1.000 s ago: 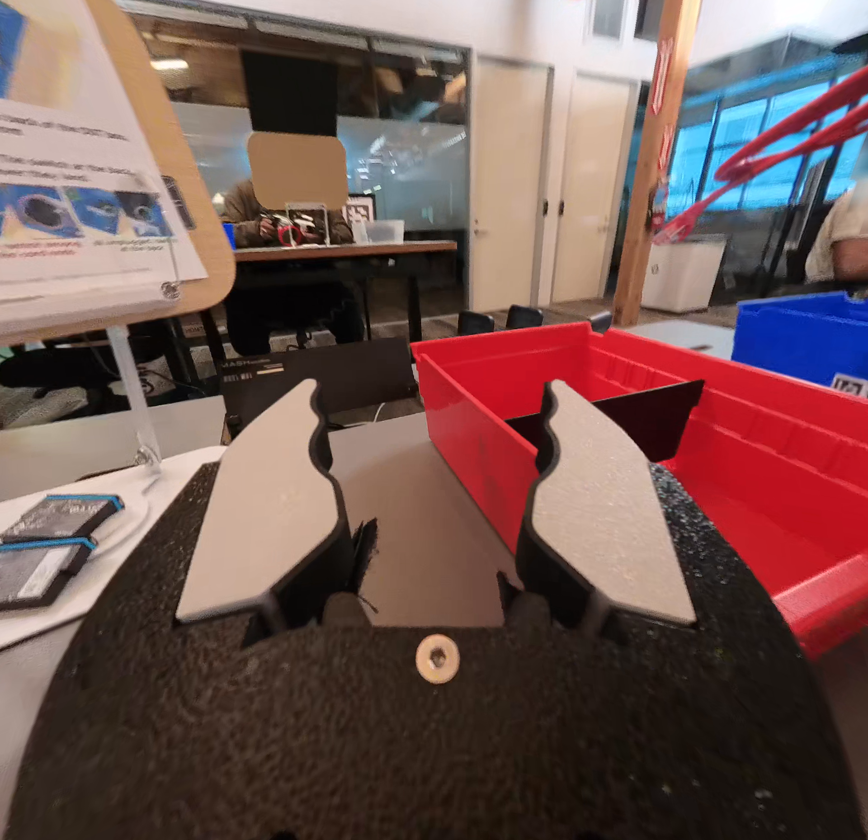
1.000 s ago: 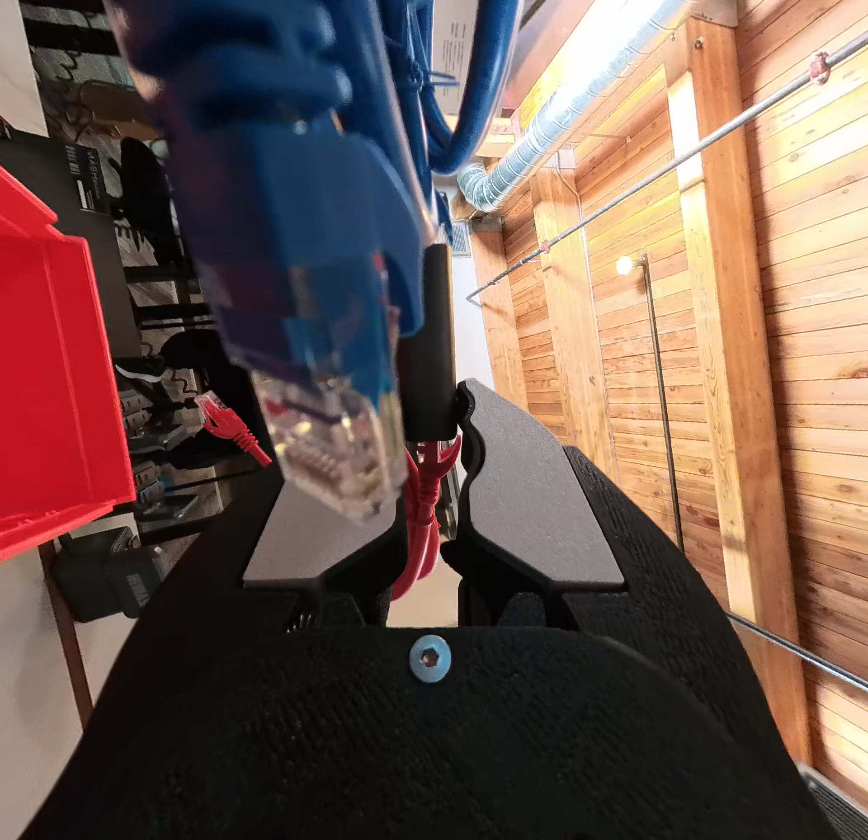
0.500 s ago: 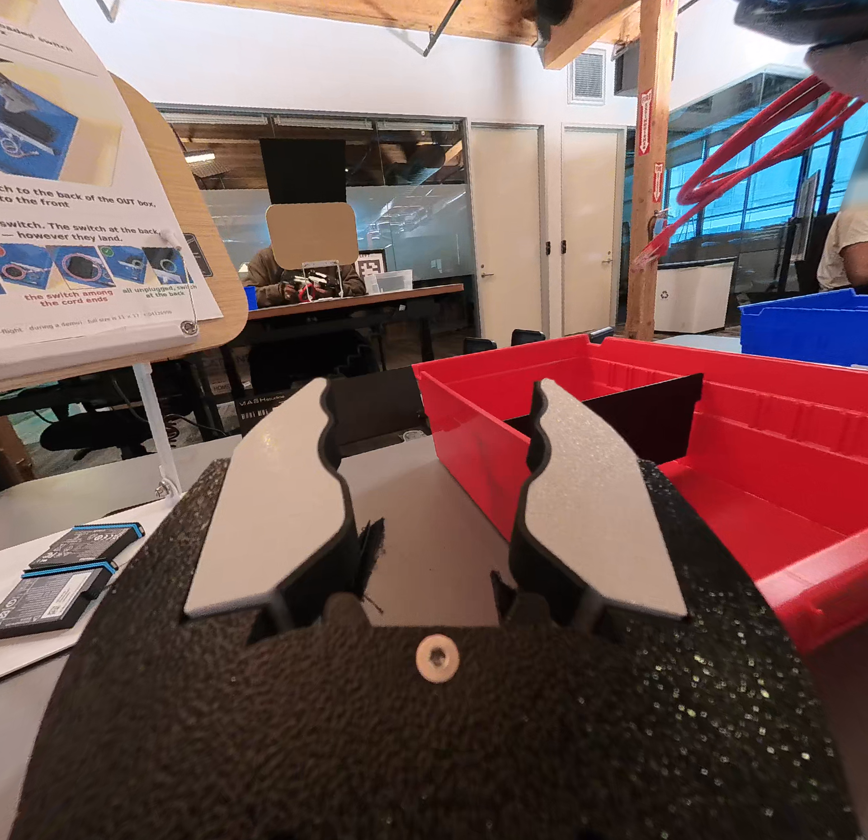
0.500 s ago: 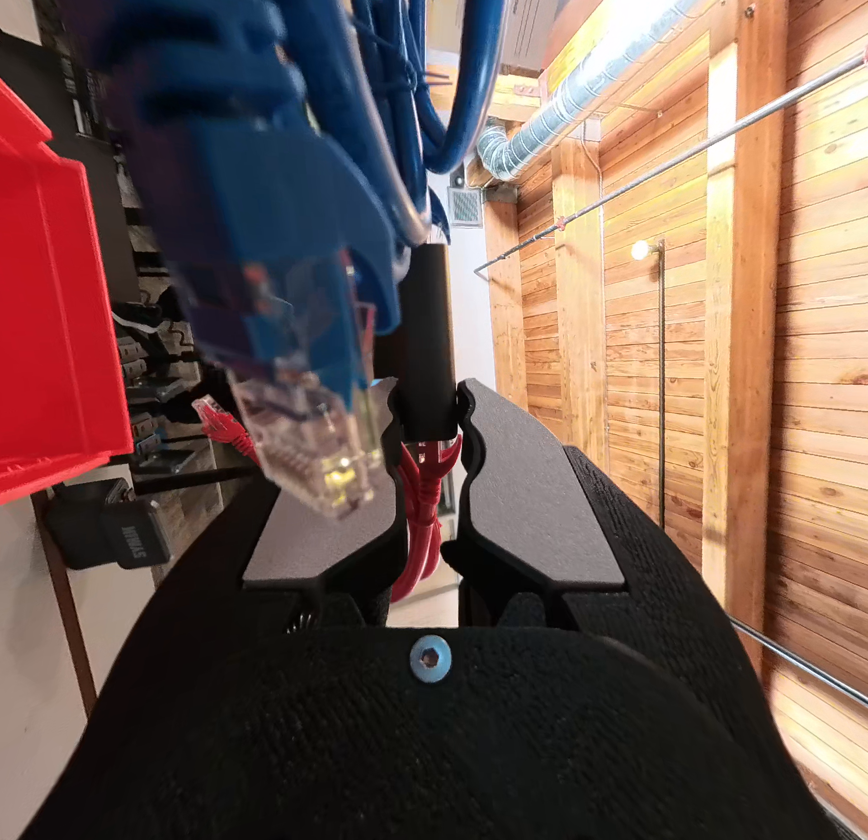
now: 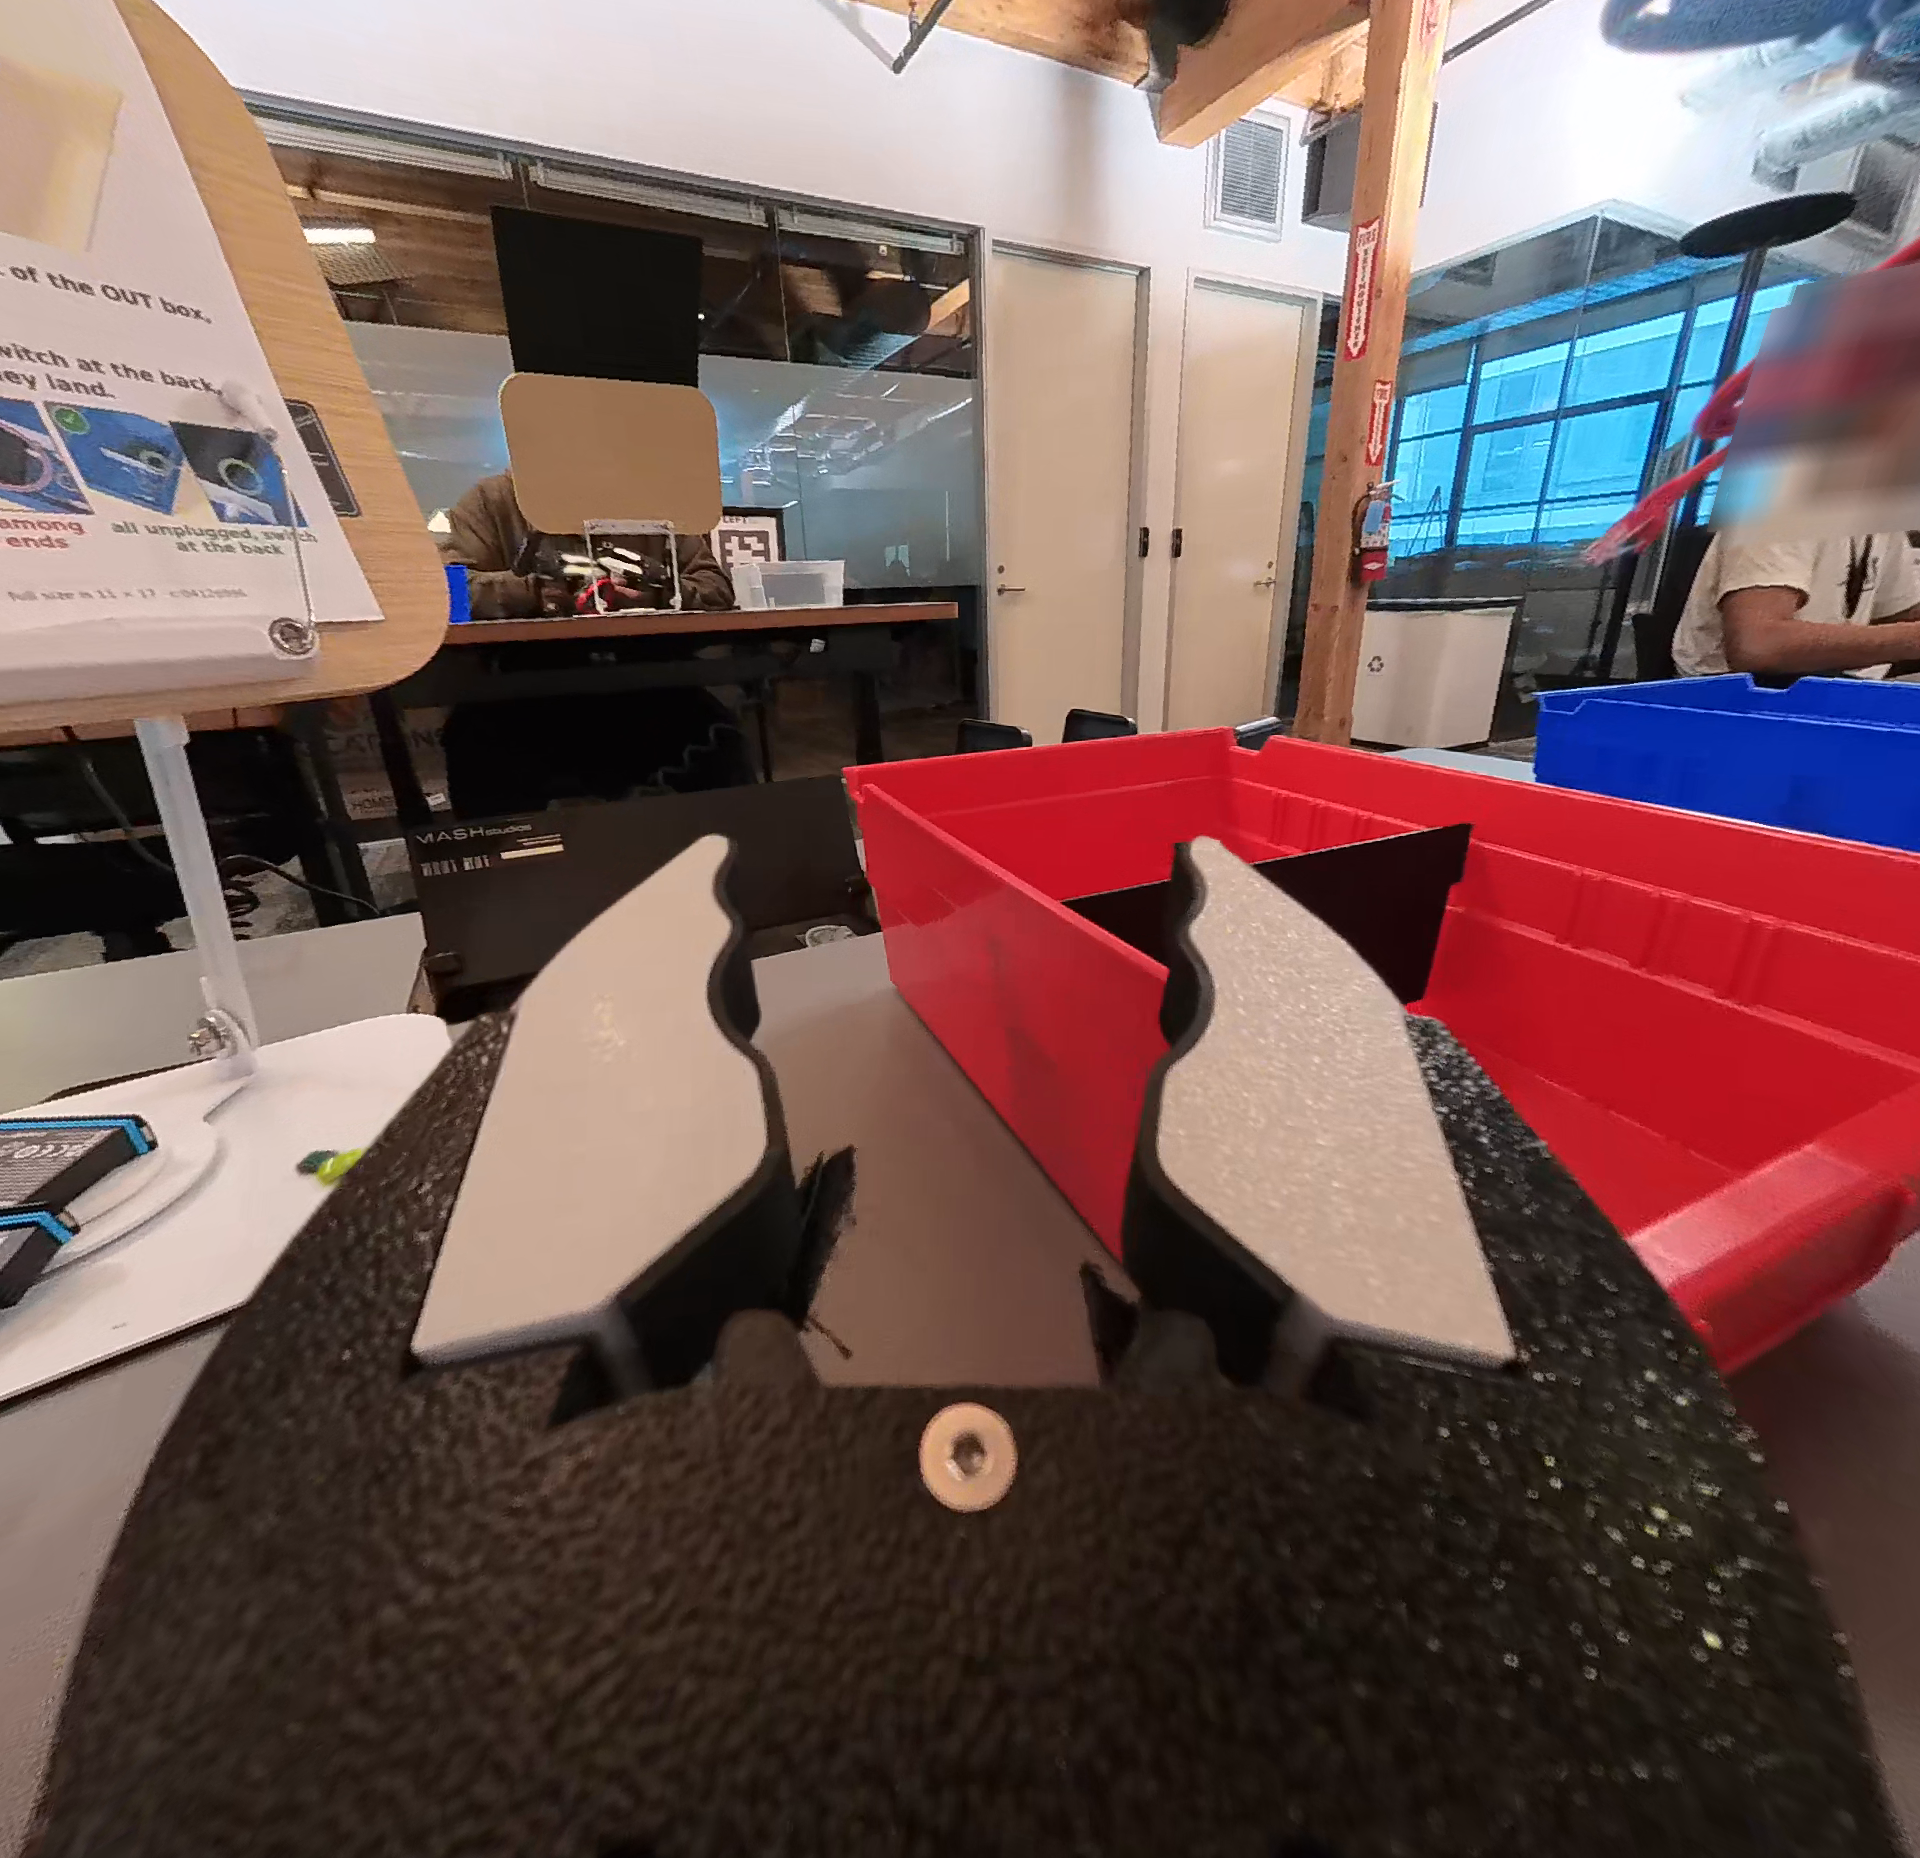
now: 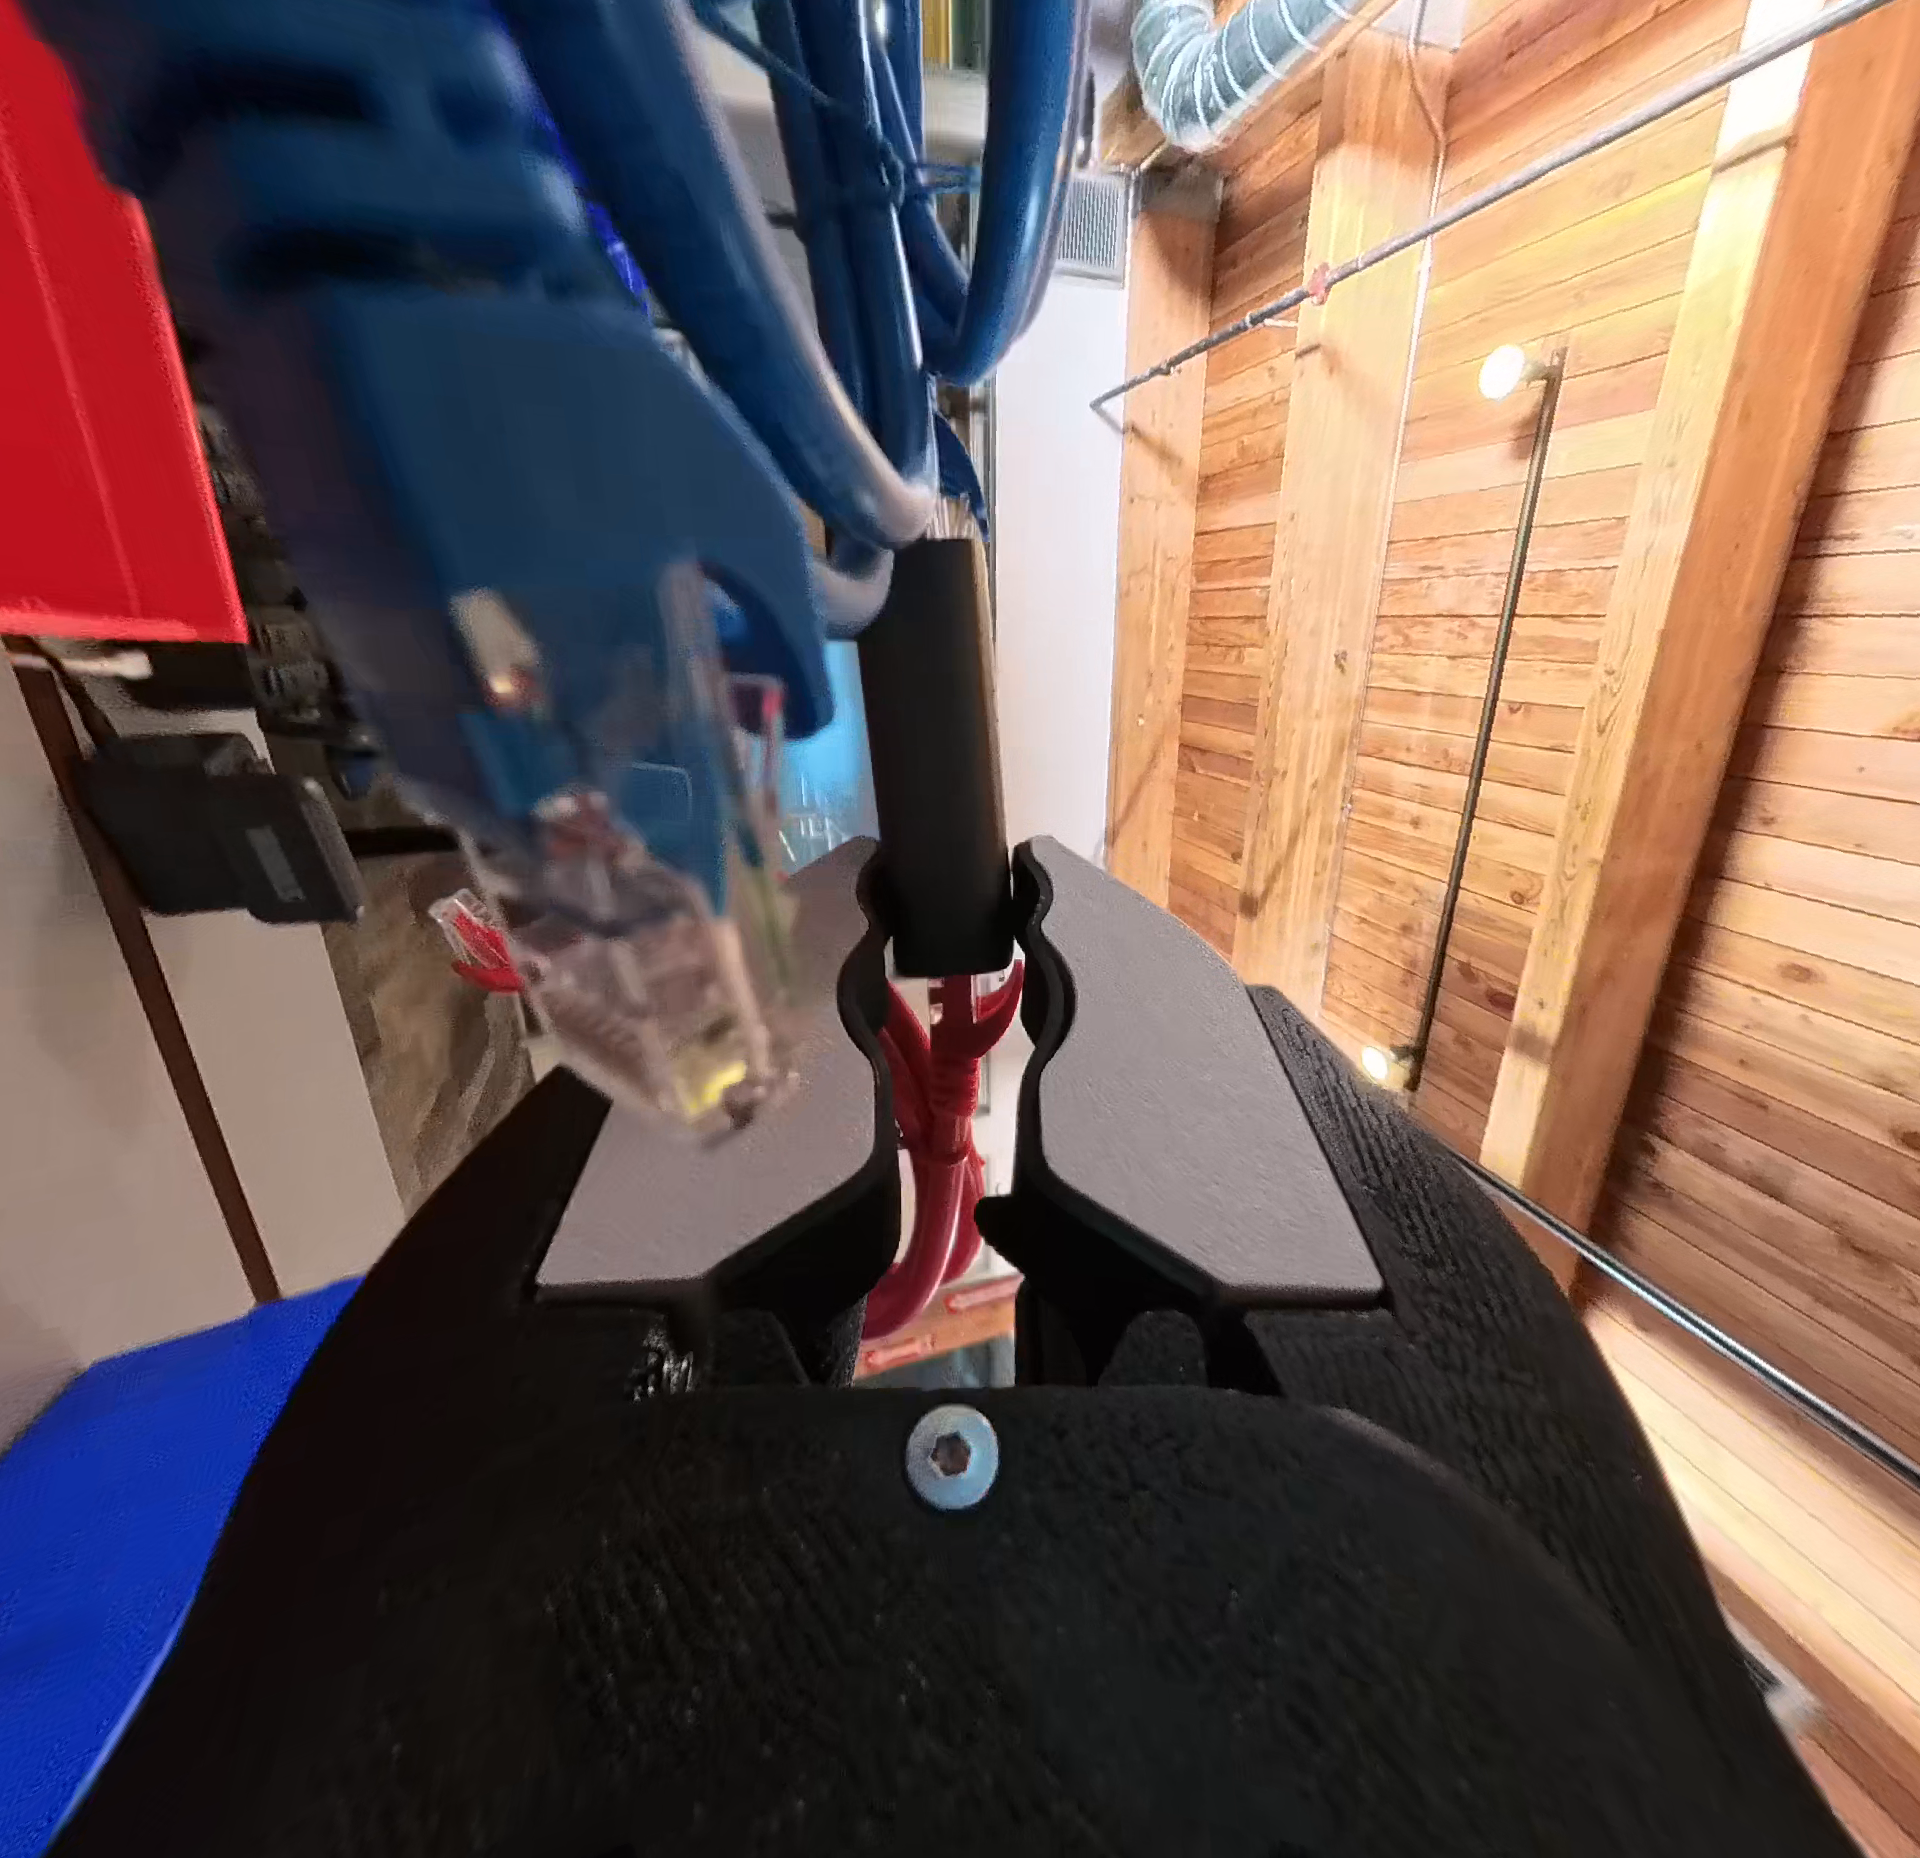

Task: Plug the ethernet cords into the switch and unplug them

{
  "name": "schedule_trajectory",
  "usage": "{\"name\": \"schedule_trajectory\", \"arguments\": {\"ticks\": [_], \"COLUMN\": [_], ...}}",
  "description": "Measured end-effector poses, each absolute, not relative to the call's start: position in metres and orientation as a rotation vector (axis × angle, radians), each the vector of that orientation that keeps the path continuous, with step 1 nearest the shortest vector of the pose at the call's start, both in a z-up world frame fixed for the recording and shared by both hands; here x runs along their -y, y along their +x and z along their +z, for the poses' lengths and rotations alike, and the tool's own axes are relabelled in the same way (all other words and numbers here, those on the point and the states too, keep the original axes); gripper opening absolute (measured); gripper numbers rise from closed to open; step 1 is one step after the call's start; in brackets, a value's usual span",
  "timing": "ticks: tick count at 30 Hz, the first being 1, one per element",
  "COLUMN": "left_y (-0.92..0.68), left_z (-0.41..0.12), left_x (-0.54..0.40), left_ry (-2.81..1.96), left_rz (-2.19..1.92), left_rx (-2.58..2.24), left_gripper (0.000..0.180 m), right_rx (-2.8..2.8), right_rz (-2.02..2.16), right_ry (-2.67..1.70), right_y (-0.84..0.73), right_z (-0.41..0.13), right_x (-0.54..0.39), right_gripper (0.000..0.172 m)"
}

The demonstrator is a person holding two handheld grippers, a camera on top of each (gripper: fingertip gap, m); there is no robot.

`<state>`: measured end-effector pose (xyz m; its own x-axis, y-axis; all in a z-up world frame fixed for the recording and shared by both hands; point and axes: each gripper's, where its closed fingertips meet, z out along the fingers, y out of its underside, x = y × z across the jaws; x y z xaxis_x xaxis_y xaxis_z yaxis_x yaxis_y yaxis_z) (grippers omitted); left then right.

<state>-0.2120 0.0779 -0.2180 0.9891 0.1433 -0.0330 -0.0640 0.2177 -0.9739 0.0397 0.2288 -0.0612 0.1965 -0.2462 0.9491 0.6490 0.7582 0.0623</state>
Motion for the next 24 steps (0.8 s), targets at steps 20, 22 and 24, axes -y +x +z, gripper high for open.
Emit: {"name": "schedule_trajectory", "arguments": {"ticks": [20, 22, 24], "left_y": [-0.193, -0.193, -0.194], "left_z": [-0.218, -0.218, -0.219], "left_x": [-0.082, -0.082, -0.082], "left_ry": [-1.354, -1.358, -1.362], "left_rz": [0.134, 0.134, 0.131], "left_rx": [-0.014, -0.012, -0.01], "left_gripper": [0.075, 0.075, 0.075], "right_rx": [1.236, 1.244, 1.251], "right_rz": [-0.626, -0.629, -0.631], "right_ry": [-0.419, -0.42, -0.42], "right_y": [0.037, 0.036, 0.035], "right_z": [-0.074, -0.076, -0.078], "right_x": [-0.236, -0.237, -0.238], "right_gripper": [0.021, 0.021, 0.021]}}
